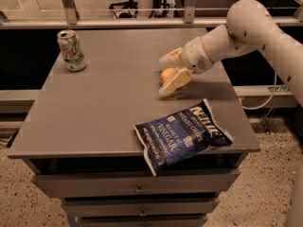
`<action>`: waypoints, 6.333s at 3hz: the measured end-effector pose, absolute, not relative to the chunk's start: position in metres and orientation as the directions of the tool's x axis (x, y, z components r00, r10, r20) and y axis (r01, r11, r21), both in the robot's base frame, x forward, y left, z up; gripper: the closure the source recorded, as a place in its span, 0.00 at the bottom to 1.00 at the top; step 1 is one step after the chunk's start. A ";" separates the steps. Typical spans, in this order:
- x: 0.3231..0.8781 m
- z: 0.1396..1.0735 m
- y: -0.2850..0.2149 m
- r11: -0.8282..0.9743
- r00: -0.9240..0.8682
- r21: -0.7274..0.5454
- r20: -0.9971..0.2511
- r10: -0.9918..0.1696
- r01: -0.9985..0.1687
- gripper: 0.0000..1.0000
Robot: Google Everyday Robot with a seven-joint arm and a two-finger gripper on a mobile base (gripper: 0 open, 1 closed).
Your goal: Move orange near blue chip bag
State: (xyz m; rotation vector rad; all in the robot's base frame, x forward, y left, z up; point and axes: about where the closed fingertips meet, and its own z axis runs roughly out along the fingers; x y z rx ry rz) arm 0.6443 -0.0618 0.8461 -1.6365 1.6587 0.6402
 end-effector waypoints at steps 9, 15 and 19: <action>0.547 0.869 -0.056 -0.180 0.133 0.068 -0.434 -0.891 -0.981 0.86; 0.516 0.871 -0.074 -0.133 0.069 0.100 -0.482 -0.873 -0.986 0.00; 0.596 0.943 -0.184 0.100 0.014 -0.083 -0.831 -0.556 -0.992 0.00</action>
Offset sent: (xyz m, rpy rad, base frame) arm 0.0064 -0.0179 0.0276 -0.0065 0.0130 0.0032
